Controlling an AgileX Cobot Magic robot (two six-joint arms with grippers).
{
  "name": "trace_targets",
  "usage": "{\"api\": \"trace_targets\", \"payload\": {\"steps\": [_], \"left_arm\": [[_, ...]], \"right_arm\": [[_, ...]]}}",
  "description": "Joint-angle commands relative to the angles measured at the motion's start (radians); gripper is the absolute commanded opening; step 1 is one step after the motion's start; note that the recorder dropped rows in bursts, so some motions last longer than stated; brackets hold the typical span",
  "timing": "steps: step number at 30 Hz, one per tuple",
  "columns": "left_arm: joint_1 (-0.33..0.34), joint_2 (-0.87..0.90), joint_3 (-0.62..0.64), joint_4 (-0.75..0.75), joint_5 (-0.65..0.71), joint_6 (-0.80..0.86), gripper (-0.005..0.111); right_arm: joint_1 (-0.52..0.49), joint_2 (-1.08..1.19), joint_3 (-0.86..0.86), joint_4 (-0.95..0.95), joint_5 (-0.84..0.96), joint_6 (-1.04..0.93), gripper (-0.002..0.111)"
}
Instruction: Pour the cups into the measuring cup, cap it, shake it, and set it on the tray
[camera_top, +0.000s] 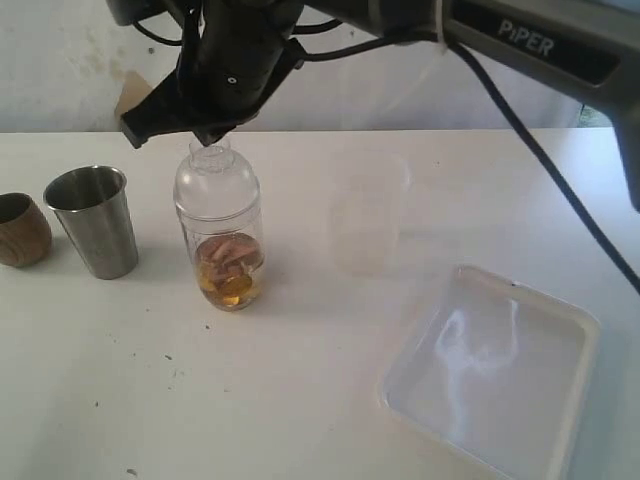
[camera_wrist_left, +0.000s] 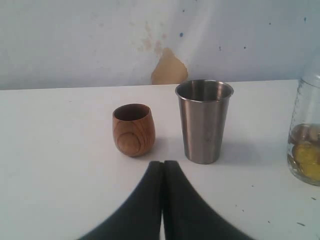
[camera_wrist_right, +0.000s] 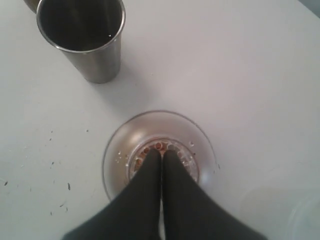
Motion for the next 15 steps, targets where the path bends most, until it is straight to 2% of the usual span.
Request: {"api": "trace_targets", "payload": {"steps": [1, 10, 15], "left_arm": [[0.001, -0.005, 0.005, 0.001, -0.007, 0.000, 0.000], [0.001, -0.005, 0.005, 0.001, -0.007, 0.000, 0.000], [0.001, -0.005, 0.005, 0.001, -0.007, 0.000, 0.000]], "right_arm": [[-0.002, -0.018, 0.004, 0.014, -0.034, -0.012, 0.000], [-0.002, -0.027, 0.009, 0.016, -0.156, -0.012, 0.000], [-0.002, -0.027, 0.087, 0.016, -0.213, -0.008, 0.000]]}}
